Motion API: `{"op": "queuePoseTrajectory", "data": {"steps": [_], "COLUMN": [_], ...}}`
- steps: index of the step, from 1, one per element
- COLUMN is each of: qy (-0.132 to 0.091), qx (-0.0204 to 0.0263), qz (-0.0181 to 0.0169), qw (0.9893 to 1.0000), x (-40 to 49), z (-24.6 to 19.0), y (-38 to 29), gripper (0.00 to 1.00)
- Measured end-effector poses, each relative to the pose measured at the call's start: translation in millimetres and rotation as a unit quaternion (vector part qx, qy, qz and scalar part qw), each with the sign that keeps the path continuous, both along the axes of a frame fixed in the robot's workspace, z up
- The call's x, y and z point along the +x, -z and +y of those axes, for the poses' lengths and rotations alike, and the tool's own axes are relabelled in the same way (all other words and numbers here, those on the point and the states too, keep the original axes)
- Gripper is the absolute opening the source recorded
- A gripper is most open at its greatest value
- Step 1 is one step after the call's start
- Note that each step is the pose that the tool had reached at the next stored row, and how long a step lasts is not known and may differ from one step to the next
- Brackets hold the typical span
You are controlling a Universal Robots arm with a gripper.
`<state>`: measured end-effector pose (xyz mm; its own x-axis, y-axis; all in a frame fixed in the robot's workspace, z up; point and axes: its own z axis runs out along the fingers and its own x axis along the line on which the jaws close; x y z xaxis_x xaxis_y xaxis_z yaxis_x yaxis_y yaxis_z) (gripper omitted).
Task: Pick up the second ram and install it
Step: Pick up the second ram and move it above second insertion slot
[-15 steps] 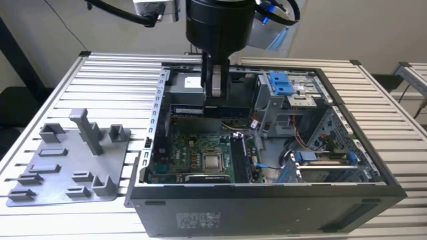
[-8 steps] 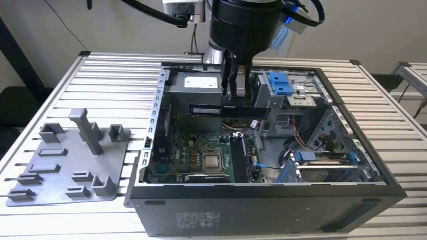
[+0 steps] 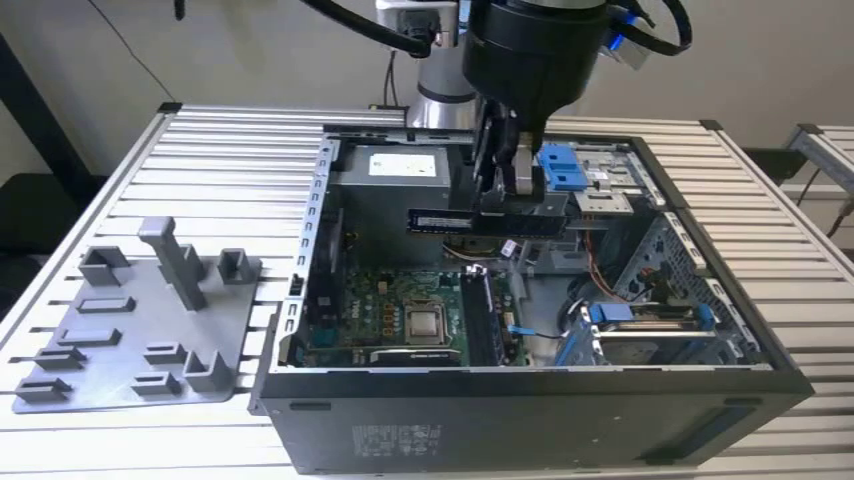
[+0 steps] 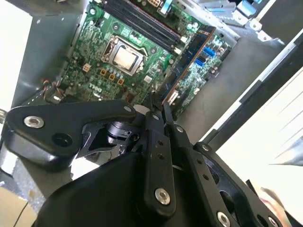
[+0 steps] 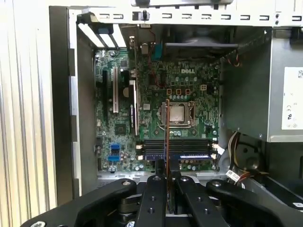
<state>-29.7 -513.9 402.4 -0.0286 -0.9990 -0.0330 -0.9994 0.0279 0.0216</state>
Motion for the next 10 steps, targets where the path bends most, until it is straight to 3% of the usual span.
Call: {"op": "queuePoseTrajectory", "data": {"steps": [10], "qy": [0.0], "qx": [0.0], "qz": [0.0006], "qw": [1.0], "x": [26.7], "z": [0.0], "y": [0.0], "gripper": [0.14]}}
